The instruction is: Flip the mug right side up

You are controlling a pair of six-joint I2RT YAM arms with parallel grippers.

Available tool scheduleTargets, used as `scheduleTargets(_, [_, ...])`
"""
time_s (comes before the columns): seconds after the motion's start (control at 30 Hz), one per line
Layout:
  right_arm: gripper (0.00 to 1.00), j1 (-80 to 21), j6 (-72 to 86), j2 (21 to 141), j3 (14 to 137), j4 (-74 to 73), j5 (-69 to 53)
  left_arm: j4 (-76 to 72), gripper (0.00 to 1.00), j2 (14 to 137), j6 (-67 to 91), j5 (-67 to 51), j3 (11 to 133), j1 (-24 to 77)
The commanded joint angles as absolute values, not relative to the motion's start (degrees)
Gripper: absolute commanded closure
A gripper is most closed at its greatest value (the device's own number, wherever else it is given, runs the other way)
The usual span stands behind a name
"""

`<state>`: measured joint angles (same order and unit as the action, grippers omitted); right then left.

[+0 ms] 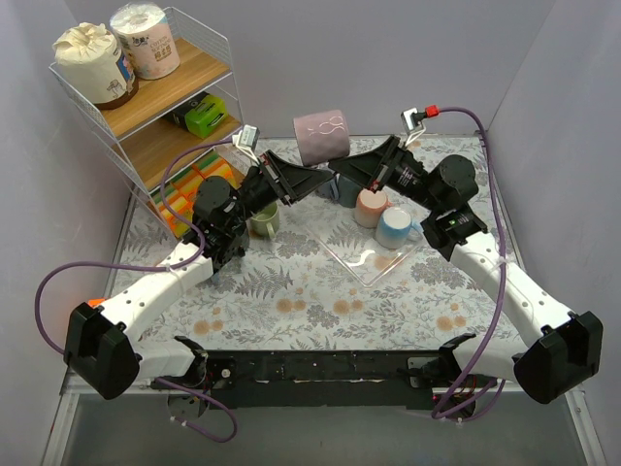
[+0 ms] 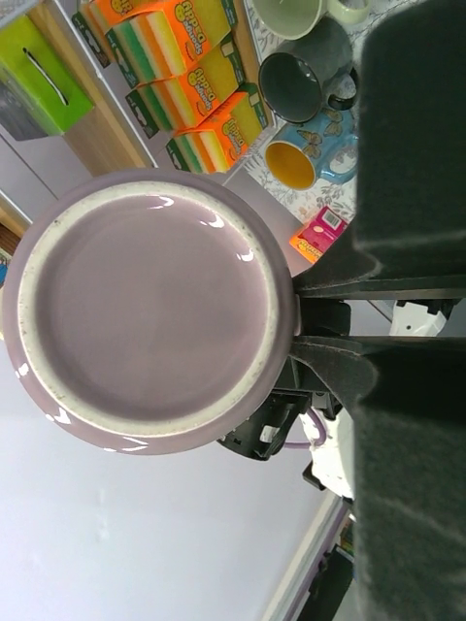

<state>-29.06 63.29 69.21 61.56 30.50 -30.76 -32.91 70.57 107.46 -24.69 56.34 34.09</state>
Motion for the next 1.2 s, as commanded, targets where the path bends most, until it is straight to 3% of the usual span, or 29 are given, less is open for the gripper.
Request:
scheduleTargets(0.0, [0.92, -28.9, 57.7, 66.7, 61.4, 28.9, -31.0, -32.3, 1.0, 70.0, 109.7, -20.1, 58.1, 32.9])
scheduleTargets(0.3, [0.6, -28.3, 56.4, 65.8, 60.2, 24.1, -28.7, -33.1, 1.0, 69.4, 113.7, -17.2, 55.2, 31.4])
scheduleTargets(0.57, [0.48, -26.5, 56.3, 65.6, 59.3, 18.8, -27.7, -27.0, 1.0, 68.2, 112.5, -16.1, 54.8, 30.2])
scheduleTargets(0.93, [0.44, -25.3, 43.5, 66.1, 67.1, -10.9, -19.8, 13.6, 1.0, 57.9, 88.2, -5.6, 59.0, 31.2])
scheduleTargets(1.17, [0.44, -25.3, 37.2, 68.5, 70.5, -20.8, -14.8, 33.7, 1.0, 51.0, 87.9, 4.3, 54.2, 34.4])
